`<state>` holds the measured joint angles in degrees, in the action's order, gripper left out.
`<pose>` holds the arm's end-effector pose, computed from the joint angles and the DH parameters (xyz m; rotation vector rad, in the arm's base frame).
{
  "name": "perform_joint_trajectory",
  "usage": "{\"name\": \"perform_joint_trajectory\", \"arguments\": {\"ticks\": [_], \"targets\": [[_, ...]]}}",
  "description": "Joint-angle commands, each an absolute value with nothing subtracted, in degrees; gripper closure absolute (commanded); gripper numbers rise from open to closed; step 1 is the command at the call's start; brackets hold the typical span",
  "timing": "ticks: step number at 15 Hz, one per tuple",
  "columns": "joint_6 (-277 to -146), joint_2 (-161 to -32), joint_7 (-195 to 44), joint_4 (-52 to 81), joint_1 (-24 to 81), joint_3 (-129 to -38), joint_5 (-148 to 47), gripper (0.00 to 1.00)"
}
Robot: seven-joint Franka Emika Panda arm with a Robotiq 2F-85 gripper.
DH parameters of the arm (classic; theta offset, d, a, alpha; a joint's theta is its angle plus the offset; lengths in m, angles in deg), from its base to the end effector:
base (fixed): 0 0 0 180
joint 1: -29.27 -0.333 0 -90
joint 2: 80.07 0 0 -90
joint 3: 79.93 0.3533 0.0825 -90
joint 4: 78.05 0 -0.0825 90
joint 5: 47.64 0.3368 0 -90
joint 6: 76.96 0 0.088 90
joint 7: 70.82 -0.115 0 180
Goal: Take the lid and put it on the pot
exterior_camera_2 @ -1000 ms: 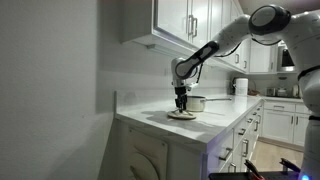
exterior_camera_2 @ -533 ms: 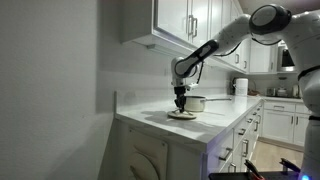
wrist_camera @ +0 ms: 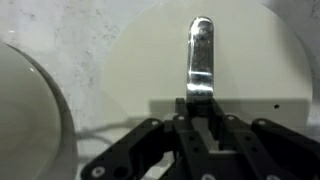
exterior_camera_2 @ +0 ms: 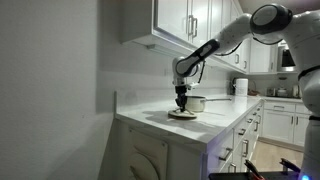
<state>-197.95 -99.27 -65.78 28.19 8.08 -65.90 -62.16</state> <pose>0.5014 0.3219 0.3956 2.7425 1.2085 -0.0398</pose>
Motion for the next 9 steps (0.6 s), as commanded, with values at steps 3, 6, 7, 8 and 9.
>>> {"name": "perform_joint_trajectory", "arguments": {"ticks": [3, 6, 7, 8, 9], "targets": [[-195.1, -87.9, -65.1, 31.4, 10.6, -64.9, -57.7, 0.94], [-192.8, -82.3, -66.0, 30.9, 11.0, -64.9, -55.9, 0.94], [-191.6, -80.6, -66.0, 30.5, 11.0, -64.9, -55.5, 0.94], [-190.0, -78.9, -66.0, 30.2, 11.0, -64.8, -55.3, 0.94], [-188.7, -77.2, -66.7, 29.9, 10.8, -64.7, -55.7, 0.94]]}}
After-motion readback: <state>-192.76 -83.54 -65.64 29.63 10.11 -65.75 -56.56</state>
